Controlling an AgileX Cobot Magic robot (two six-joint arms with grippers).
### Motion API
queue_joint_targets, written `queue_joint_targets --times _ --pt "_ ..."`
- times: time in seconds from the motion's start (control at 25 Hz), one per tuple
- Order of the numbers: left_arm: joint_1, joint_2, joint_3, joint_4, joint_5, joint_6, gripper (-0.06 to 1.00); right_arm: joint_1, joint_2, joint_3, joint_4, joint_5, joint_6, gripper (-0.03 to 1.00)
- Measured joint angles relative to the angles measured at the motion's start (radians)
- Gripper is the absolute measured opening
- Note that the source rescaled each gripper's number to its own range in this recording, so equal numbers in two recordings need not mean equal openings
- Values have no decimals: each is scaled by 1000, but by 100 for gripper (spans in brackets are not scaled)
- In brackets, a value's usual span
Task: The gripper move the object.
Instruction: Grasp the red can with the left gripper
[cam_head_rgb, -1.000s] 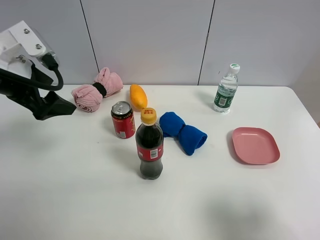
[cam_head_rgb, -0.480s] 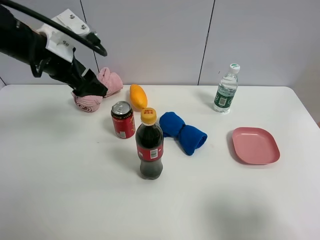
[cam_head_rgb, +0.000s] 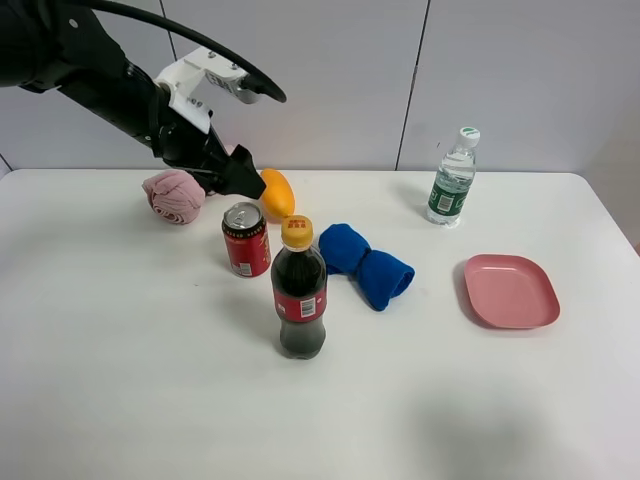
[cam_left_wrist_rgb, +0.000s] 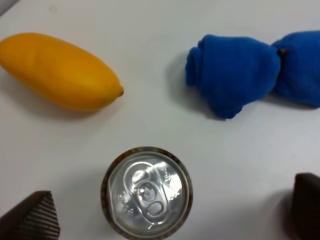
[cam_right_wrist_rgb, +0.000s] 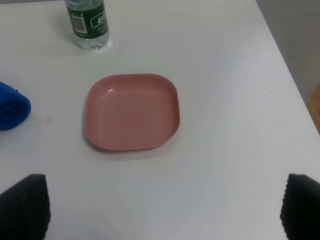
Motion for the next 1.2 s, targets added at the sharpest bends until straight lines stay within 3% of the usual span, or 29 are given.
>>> queue_joint_targets --times 0.68,1.2 --pt "-17 110 -6 72 -28 -2 82 0 0 0 0 0 0 100" --pt "-24 174 -6 84 -56 -2 82 0 0 0 0 0 0 100"
